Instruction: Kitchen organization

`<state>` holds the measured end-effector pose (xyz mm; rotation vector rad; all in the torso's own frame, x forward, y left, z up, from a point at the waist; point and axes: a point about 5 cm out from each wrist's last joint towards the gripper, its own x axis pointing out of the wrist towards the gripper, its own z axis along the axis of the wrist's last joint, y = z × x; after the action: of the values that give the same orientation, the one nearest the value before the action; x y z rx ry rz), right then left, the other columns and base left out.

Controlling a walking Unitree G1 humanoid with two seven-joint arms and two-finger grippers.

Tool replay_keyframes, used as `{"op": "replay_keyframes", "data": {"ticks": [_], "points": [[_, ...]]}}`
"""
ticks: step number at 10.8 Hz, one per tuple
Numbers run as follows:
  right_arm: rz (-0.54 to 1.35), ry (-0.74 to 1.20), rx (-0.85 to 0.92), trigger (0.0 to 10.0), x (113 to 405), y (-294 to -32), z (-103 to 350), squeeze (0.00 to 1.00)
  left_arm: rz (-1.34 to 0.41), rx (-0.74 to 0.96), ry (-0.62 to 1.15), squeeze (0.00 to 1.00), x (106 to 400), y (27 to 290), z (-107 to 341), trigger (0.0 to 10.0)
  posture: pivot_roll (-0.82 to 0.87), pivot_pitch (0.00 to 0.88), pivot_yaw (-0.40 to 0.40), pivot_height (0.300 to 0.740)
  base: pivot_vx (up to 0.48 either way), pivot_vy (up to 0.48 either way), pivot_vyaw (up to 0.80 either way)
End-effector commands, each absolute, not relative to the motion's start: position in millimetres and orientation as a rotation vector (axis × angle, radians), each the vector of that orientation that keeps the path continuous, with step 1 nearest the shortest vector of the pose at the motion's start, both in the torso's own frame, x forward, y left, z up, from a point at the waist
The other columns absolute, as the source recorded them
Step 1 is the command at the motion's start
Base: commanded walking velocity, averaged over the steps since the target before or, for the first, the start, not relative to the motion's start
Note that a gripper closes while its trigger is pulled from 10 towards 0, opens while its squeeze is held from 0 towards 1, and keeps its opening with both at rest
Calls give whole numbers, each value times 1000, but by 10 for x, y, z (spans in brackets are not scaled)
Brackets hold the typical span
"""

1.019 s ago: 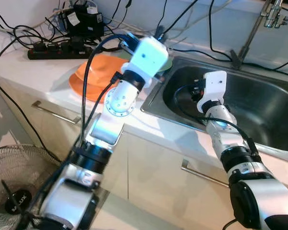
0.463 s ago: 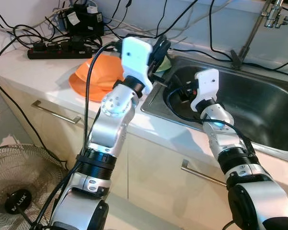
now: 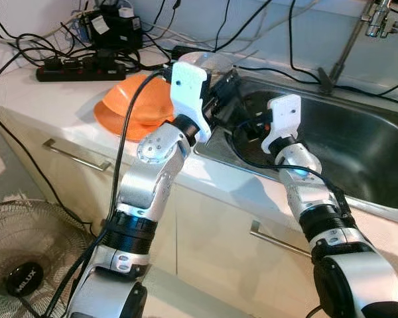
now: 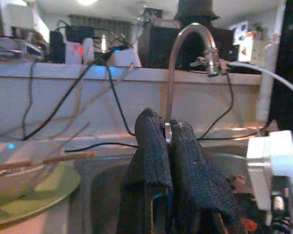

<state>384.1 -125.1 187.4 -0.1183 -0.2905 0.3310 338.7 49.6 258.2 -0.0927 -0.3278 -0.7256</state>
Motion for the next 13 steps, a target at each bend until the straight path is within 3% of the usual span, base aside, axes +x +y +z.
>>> {"op": "replay_keyframes", "data": {"ticks": [1,6,13], "points": [[339,-302,-109,10000,3827,-1245,1893,0,-765,-61,-344,0,3340,455,2626,10000,207,20,-42,725,0,0,0],[426,-279,-109,10000,3782,-1093,1815,0,-816,-58,-325,0,3297,459,2621,10000,218,3,-34,725,0,0,0],[354,-284,-89,10000,3819,-1140,1848,0,-912,-63,-275,0,3224,443,2580,10000,230,0,-22,725,0,0,0]]}}
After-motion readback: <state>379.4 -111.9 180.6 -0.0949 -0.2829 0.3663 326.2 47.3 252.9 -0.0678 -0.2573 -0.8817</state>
